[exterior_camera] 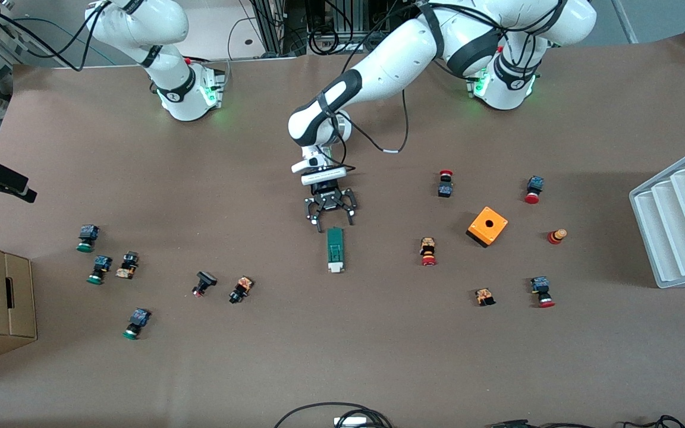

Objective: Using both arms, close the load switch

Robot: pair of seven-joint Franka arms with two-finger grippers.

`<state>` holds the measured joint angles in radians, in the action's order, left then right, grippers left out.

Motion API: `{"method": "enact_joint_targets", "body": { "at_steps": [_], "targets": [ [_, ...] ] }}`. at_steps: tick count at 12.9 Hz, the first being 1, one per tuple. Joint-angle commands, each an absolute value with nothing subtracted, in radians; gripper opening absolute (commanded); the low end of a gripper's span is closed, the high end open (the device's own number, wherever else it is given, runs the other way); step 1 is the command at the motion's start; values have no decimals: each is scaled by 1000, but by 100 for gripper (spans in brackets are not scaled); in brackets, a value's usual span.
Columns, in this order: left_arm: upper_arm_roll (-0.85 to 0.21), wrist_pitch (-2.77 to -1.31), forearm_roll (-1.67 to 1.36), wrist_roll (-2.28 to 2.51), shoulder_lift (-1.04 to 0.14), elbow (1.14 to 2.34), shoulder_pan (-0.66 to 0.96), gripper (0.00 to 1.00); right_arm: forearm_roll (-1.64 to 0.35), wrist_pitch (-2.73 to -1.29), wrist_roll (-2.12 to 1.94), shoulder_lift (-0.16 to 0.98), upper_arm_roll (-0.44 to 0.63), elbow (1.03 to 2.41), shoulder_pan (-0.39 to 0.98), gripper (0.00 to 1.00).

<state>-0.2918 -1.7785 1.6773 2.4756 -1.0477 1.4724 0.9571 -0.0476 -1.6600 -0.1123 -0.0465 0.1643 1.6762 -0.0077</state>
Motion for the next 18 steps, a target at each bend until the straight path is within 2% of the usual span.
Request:
{"method": "enact_joint_targets", "body": {
  "at_steps": [1,10,18],
  "targets": [
    [-298,-1798,1644,2428,-1022,1465,946,100,-12,-1716,-121,-90,199,1753,38,100],
    [-302,-1851,1484,2214,-917,1468,890,100,-12,-1709,-107,-68,181,1727,37,100],
    [-304,-1963,1182,1791,-741,1470,793,100,-21,-1704,-92,-74,182,1704,35,100]
  ]
}}
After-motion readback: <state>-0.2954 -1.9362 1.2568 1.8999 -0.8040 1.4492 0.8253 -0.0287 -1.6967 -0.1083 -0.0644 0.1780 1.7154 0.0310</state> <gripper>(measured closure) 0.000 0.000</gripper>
